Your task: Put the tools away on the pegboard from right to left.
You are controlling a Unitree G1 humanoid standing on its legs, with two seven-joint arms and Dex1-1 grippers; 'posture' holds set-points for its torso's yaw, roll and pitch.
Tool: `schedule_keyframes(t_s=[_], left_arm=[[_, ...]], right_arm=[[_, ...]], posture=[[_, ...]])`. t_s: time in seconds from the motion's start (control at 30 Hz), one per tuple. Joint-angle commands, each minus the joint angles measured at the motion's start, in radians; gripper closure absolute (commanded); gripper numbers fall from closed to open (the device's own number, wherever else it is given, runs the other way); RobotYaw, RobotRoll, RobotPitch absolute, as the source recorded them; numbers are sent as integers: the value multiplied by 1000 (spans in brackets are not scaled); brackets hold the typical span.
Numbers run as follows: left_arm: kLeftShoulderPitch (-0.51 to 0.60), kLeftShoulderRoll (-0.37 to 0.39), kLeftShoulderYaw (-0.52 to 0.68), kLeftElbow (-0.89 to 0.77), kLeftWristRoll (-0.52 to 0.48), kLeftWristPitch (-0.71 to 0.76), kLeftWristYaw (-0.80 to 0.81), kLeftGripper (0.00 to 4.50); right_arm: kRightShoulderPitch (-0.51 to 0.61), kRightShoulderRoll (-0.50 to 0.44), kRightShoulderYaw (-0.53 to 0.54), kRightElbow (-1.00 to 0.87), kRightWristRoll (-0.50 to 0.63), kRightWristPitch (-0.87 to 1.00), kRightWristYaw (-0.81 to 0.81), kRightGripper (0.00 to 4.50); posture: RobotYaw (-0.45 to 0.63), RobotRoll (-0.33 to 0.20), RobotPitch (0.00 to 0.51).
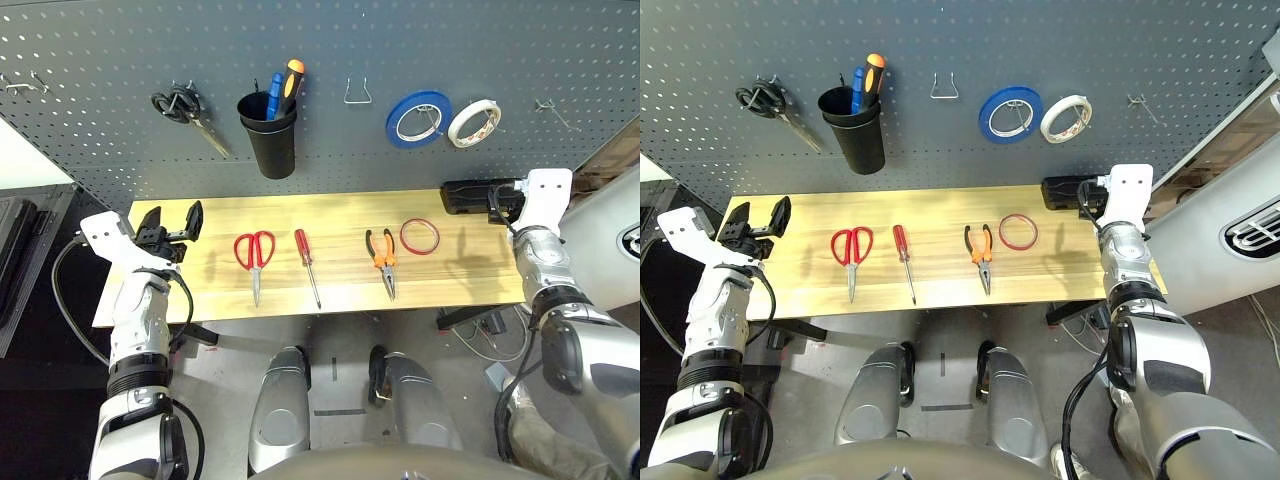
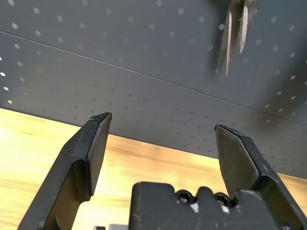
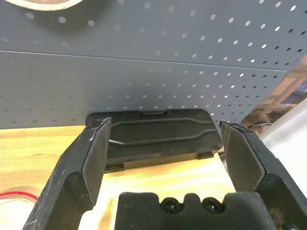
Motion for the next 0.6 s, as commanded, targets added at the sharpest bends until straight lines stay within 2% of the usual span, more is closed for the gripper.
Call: schedule_keyframes(t_s=[0.03, 0.23, 0.4, 0.6], left_arm=[[17, 0, 6, -7, 0, 10, 5, 18], [37, -8, -12, -73, -7, 44, -6, 18], [93, 3, -104, -233, -37, 183, -114, 18], [170, 67, -220, -439, -60, 350, -251, 18]], right_arm=[[9, 2, 4, 8, -2, 13, 0, 0], [5, 7, -2, 9, 11, 54, 45, 0], [-1, -38, 62, 4, -41, 141, 138, 0], [-20, -73, 104, 1, -53, 255, 327, 0]], posture=[[286, 0, 168], [275, 0, 186], [257, 0, 216], [255, 0, 239]])
